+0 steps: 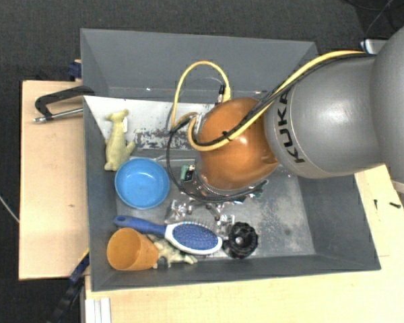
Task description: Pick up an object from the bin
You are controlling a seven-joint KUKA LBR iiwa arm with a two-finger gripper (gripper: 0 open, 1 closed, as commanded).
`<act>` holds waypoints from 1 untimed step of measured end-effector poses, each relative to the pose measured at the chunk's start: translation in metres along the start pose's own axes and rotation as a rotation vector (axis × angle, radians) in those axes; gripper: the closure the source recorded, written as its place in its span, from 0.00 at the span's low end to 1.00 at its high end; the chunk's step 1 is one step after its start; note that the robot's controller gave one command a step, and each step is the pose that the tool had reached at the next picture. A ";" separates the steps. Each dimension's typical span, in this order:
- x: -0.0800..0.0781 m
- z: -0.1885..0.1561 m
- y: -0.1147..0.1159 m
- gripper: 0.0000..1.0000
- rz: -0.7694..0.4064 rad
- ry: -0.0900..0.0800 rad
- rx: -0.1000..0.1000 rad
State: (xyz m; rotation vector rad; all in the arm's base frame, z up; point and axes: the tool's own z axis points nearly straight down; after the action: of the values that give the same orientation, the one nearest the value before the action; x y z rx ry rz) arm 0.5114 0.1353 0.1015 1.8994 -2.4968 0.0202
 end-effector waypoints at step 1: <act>-0.001 0.016 0.005 0.00 -0.295 -0.027 0.040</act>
Offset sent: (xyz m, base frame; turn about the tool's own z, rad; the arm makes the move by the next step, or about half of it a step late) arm -0.0206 0.0051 -0.0248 -0.3137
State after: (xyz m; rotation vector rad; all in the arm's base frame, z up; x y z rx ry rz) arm 0.5068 0.1372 0.0857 2.2771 -2.2204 0.0439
